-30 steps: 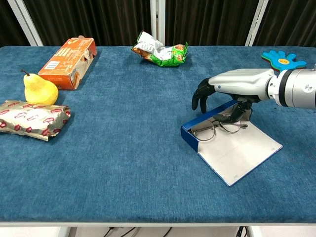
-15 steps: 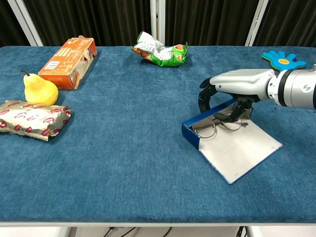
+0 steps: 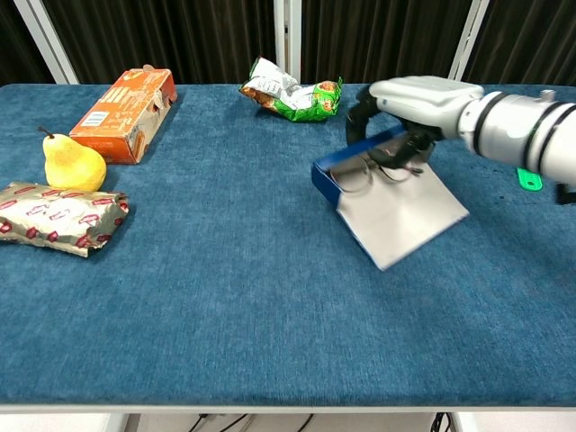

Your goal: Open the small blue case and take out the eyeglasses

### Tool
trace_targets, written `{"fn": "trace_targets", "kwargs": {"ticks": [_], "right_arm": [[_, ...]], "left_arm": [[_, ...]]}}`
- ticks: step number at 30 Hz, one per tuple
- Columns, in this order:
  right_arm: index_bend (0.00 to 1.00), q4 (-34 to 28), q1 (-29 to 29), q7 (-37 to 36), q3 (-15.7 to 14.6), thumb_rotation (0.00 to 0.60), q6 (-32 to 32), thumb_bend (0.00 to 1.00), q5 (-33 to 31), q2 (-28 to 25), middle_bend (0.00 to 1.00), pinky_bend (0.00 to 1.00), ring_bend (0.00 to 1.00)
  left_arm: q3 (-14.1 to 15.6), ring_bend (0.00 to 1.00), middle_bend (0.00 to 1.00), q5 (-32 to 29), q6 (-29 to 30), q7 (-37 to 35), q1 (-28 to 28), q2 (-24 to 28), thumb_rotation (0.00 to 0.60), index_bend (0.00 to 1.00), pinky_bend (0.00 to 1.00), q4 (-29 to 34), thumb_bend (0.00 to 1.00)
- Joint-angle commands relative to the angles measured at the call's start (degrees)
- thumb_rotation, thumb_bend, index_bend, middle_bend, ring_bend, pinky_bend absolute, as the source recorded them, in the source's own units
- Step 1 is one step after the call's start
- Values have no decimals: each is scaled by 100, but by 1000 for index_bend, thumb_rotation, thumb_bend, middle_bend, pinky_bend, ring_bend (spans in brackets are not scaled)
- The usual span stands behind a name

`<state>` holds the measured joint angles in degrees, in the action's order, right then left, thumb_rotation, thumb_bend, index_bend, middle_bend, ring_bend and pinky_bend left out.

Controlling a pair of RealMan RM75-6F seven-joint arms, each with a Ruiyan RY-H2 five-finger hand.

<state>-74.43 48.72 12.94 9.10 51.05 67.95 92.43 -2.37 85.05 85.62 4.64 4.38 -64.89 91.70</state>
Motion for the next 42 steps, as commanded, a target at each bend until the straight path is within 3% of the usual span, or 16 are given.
{"fn": "trace_targets", "kwargs": {"ticks": [1, 11, 18, 21, 22, 24, 27, 32, 35, 38, 42], "right_arm": [[632, 729, 18, 388, 187, 600, 583, 477, 29, 750, 383, 0, 29], [653, 1792, -37, 616, 263, 600, 1455, 477, 492, 1637, 402, 0, 57], [641, 1867, 38, 656, 453, 600, 830, 456, 151, 1625, 392, 0, 57], [462, 1736, 127, 977, 590, 600, 300, 386, -270, 1514, 320, 0, 35], [321, 1644, 145, 1049, 624, 600, 156, 355, -389, 1447, 260, 0, 17], [153, 1360, 146, 1170, 668, 600, -21, 332, -564, 1255, 178, 0, 0], [41, 787, 37, 1125, 668, 600, 2, 308, -578, 904, 110, 0, 0], [50, -320, -321, 675, 464, 600, 272, 300, -157, 187, 143, 0, 0], [150, -838, -509, 391, 205, 600, 181, 300, 42, -229, 200, 0, 0], [258, -1031, -620, 326, -44, 600, 66, 300, 119, -444, 222, 0, 0], [333, -904, -671, 298, -214, 600, -27, 300, 114, -377, 233, 0, 0]], "left_arm": [[1, 414, 512, 3, -1, -9, 1, 1, 600, 524, 458, -5, 165], [5, 414, 512, 15, -13, -59, 8, 5, 600, 524, 456, -25, 166], [7, 414, 512, 16, -14, -50, 9, 7, 600, 524, 454, -20, 165], [6, 414, 512, 10, -14, -41, 8, 7, 600, 524, 454, -16, 166], [5, 414, 512, 8, -13, -43, 7, 7, 600, 524, 454, -15, 166], [4, 414, 512, 4, -16, -47, 8, 7, 600, 524, 454, -16, 165], [3, 414, 512, 3, -25, -41, 14, 7, 600, 524, 454, -19, 165], [4, 414, 512, 3, -26, -29, 16, 9, 600, 524, 454, -10, 166], [4, 414, 512, -1, -30, -19, 17, 10, 600, 524, 454, -3, 166], [5, 414, 512, 0, -25, -16, 14, 12, 600, 524, 454, 3, 166], [4, 414, 512, 3, -25, -4, 17, 11, 600, 524, 454, 4, 166]]}}
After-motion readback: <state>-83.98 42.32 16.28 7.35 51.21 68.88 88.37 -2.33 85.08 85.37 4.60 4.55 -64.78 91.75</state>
